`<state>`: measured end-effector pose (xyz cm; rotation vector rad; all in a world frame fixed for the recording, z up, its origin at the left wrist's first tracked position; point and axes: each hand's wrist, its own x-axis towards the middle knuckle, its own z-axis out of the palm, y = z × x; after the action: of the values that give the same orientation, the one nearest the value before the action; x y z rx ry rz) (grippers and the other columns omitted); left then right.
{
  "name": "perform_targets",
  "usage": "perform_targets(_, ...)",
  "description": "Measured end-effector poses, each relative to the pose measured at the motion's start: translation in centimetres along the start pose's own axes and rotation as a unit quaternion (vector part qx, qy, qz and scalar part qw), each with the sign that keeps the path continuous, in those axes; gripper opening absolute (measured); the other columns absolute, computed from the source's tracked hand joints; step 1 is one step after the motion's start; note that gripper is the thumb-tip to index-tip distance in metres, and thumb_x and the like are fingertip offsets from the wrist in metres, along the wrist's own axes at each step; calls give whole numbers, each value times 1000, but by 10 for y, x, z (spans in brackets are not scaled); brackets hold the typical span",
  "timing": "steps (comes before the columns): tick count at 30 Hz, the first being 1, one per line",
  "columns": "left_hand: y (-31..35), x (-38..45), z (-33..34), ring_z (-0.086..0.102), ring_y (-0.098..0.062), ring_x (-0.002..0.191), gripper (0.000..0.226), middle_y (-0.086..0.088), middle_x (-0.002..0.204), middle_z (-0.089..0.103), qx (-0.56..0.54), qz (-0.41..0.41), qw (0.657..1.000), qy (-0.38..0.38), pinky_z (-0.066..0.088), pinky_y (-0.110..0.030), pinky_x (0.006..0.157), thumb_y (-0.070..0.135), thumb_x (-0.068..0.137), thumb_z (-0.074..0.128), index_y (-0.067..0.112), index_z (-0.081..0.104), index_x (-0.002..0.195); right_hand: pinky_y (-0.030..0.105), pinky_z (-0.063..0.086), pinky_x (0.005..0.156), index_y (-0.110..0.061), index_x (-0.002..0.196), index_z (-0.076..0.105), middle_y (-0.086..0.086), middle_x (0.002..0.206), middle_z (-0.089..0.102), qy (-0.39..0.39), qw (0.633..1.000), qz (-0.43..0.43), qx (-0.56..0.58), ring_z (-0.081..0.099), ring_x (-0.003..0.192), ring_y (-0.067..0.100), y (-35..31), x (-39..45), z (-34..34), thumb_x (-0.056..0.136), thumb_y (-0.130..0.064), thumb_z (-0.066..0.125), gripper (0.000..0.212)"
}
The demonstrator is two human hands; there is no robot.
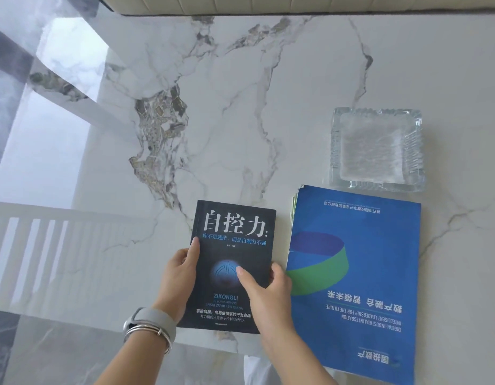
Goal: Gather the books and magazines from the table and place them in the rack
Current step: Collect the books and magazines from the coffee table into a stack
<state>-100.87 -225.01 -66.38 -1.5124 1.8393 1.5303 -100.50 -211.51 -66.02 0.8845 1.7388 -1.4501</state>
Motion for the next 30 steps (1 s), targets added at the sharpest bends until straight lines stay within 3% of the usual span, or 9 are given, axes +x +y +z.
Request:
perform_targets(2, 6, -10, -5, 66, -29, 78, 42, -13, 87, 68, -8, 31, 999, -6, 55, -45, 74, 50, 87, 47, 9, 58, 88, 40, 48, 94, -17, 118, 52, 2, 123, 47, -4, 1000, 0, 23, 58, 105, 17, -4, -1, 0, 58, -51, 72, 73)
perform_targets(4, 10, -23, -8, 65, -26, 70, 38, -11, 81, 68, -32, 50, 998, -10, 55, -43, 69, 46, 88, 47, 9, 57, 84, 38, 50, 91, -18, 110, 56, 1, 117, 48, -14, 999, -2, 38, 58, 99, 14, -8, -4, -3, 59, -51, 74, 63)
perform_targets(8, 20, -47, -14, 67, -32, 82, 34, -10, 85, 74, -92, 53, 994, -25, 54, -48, 80, 42, 89, 49, 13, 66, 83, 27, 43, 88, -31, 98, 48, -9, 109, 43, -16, 997, -43, 60, 50, 101, 7, -17, -21, -23, 69, -41, 73, 39)
perform_targets(10, 27, -59, -8, 67, -31, 83, 32, -5, 83, 76, -114, 55, 991, -40, 53, -46, 83, 41, 88, 50, 18, 70, 78, 25, 40, 87, -33, 96, 43, -15, 107, 43, -13, 995, -71, 73, 48, 103, 4, -22, -33, -44, 71, -37, 73, 39)
perform_targets(14, 31, -82, 38, 68, -29, 85, 29, -7, 85, 76, -90, 49, 989, -109, 53, -44, 83, 39, 88, 52, 18, 70, 80, 33, 51, 83, -32, 97, 49, -12, 95, 68, 22, 993, -67, 97, 65, 90, 8, -19, -44, -97, 74, -34, 70, 31)
perform_targets(17, 20, -96, 86, 69, -25, 84, 27, -3, 81, 76, -47, 57, 988, -137, 56, -41, 80, 34, 90, 52, 15, 69, 83, 29, 49, 75, -31, 99, 56, -12, 93, 68, 78, 992, -73, 67, 64, 89, 9, -8, -35, -139, 80, -32, 64, 20)
perform_targets(21, -1, -95, 127, 67, -21, 94, 24, -1, 97, 74, -3, 77, 986, -149, 51, -44, 90, 27, 94, 44, 20, 67, 96, 31, 48, 80, -32, 113, 56, 0, 105, 63, 109, 989, -98, -9, 61, 94, 13, 6, -6, -169, 85, -30, 58, 28)
perform_targets(25, -18, -83, 138, 59, -18, 109, 30, -1, 119, 61, 49, 107, 986, -118, 45, -43, 98, 26, 93, 42, 29, 59, 118, 30, 45, 86, -30, 133, 43, 1, 113, 56, 105, 987, -109, -57, 57, 102, 17, 15, 12, -174, 85, -26, 58, 49)
perform_targets(30, -17, -93, 138, 50, -21, 112, 38, 2, 111, 46, 130, 131, 982, -49, 38, -37, 103, 20, 92, 49, 21, 50, 130, 38, 41, 96, -23, 132, 47, 9, 113, 47, 123, 977, -107, -137, 46, 106, 22, 22, 16, -176, 82, -27, 62, 52)
